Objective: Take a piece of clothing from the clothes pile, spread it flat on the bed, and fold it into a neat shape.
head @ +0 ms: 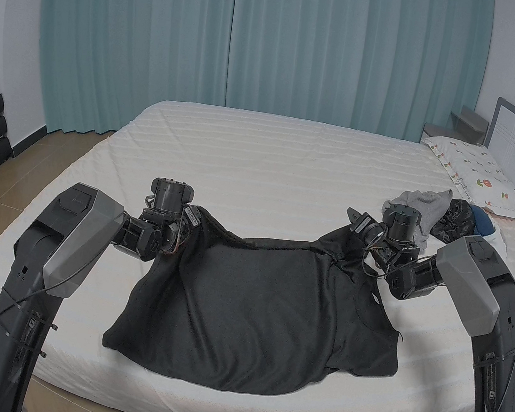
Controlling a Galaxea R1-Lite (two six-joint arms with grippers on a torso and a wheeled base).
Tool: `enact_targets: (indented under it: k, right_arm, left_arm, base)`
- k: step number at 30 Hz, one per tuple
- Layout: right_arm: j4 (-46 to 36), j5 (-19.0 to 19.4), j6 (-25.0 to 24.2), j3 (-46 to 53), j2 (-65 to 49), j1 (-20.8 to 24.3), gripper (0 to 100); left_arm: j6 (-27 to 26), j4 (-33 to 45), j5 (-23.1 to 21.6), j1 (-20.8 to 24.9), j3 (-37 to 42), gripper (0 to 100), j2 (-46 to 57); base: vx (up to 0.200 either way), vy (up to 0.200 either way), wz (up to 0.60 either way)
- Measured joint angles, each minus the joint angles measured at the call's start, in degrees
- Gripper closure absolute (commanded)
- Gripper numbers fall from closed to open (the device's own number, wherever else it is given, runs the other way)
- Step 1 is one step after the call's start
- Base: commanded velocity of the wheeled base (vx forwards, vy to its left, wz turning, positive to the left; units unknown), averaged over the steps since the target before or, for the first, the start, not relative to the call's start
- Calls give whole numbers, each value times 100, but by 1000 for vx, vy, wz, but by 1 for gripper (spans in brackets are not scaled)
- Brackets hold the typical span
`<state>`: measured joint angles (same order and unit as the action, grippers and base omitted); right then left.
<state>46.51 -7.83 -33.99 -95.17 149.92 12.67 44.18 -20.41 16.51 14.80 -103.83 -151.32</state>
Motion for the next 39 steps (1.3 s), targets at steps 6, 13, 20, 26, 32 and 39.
enact_targets:
  k: [6,13,20,26,32,39]
  right_arm:
    - [-239,134,-529,455,-273,-226,0]
    - [-455,605,-963,1301,-933,-528,0]
    - [-540,1067,-1229,2183,-1418,-655,0]
    - [-546,1275,-1435,2759,-1762,-672,0]
    - [-545,1518,-1536,3205,-2021,-658,0]
    - [-507,1636,-1591,3600,-2120,-597,0]
  left_arm:
    - [216,191,-151,-150,429,0,256]
    - [284,568,-959,-378,1154,0,953]
    - [246,1502,-1693,-585,1543,0,1506]
    - [260,1537,-1941,-662,2086,0,1927]
    - [438,1264,-2093,-690,2946,0,2437]
    - [1431,664,-2058,-686,3895,0,2935]
  base:
    - [0,0,0]
    - [0,0,0]
    - [0,0,0]
    - [0,0,0]
    - [0,0,0]
    - [57,0,0]
